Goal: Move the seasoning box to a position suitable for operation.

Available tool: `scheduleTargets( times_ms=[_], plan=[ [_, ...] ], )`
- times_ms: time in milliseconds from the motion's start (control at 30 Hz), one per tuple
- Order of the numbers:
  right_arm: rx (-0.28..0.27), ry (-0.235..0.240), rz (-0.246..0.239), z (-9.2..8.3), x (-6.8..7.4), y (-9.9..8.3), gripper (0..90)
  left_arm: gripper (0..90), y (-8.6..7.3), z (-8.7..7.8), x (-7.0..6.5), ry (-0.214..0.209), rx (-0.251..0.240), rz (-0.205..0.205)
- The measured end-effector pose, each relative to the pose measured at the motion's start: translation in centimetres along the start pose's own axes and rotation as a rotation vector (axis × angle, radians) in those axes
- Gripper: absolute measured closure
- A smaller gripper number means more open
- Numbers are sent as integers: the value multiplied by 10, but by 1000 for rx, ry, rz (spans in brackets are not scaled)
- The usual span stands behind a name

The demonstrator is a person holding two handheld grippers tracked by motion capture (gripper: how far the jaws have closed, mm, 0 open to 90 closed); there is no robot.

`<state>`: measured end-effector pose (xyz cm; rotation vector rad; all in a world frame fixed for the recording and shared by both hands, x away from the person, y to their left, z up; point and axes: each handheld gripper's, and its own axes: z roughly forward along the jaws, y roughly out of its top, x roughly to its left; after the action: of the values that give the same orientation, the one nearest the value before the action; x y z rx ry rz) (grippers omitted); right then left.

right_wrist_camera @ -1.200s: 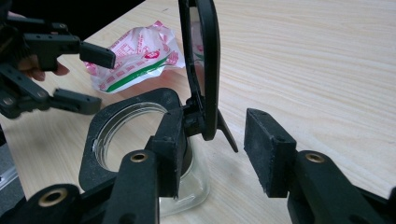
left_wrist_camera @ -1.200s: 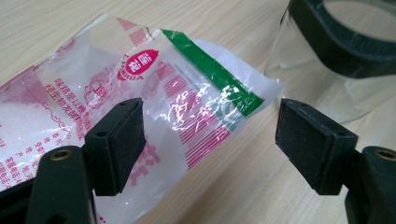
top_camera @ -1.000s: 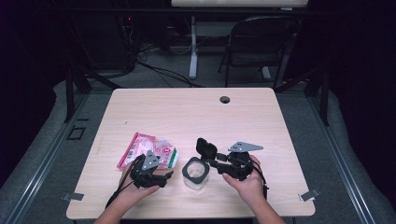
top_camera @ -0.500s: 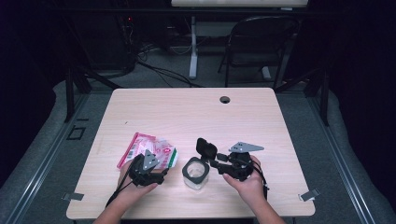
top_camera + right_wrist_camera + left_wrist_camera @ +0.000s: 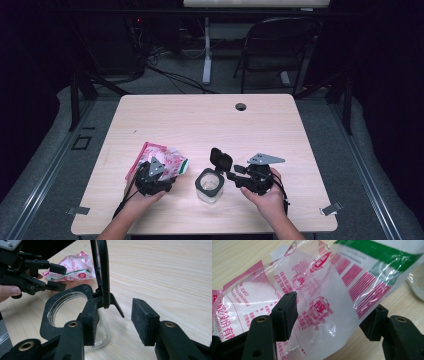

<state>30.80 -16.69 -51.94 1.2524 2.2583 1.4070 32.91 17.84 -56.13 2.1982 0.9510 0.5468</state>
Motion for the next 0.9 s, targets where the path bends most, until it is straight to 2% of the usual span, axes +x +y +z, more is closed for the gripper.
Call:
scheduleTargets(
  times_ms=[400, 900],
  plan=[
    [1, -14, -2, -5, -2, -3, 566, 522, 1, 7, 7, 15, 18, -10],
    [-11, -32, 10, -11, -3, -8, 564, 627, 3, 14, 14, 19, 30, -16]
  ],
)
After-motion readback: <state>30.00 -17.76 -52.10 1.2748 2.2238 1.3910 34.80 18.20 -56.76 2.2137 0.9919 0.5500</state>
